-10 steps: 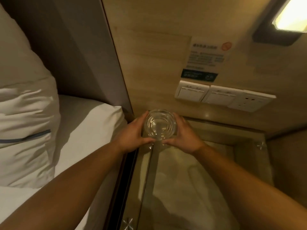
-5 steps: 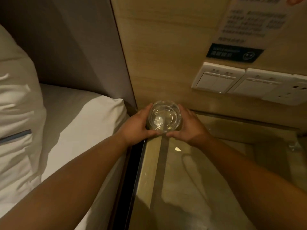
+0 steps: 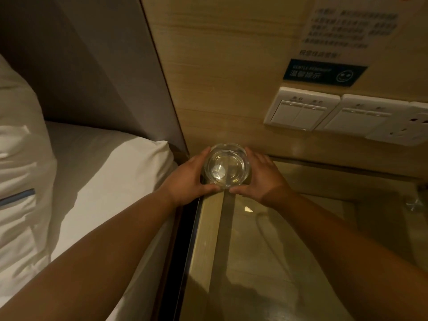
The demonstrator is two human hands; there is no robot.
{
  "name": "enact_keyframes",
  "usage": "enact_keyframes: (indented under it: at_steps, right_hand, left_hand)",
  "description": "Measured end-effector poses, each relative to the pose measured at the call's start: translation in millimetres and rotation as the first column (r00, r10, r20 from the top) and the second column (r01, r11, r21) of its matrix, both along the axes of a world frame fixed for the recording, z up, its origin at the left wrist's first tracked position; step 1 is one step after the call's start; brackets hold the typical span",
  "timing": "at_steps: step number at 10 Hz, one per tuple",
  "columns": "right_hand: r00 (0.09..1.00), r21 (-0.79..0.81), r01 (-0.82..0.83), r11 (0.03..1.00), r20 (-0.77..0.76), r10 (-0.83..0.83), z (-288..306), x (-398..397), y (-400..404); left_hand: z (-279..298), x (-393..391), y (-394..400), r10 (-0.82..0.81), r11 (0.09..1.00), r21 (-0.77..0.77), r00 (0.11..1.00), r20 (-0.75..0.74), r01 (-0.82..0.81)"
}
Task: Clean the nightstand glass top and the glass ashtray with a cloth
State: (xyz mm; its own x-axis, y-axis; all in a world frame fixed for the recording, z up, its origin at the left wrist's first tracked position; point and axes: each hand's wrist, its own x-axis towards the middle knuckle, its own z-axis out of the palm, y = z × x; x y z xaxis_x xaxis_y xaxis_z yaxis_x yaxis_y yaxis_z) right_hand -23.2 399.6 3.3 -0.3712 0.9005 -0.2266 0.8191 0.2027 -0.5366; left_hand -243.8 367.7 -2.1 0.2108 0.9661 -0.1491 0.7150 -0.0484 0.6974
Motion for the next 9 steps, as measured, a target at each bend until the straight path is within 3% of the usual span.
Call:
enact_keyframes:
  at_steps: [6, 9]
  right_hand:
    - [1.0, 0.009, 0.004, 1.0, 0.009, -0.004, -3, 0, -1]
    - [1.0, -0.077, 0.011, 0.997, 0.03, -0.009, 15, -1, -5]
  left_hand:
    - [-2, 1, -1, 0.028, 1.0, -0.009, 0.999, -0.024, -0.028]
    - [13, 5, -7, 0.041, 0.994, -0.101, 0.997, -0.061, -0.047]
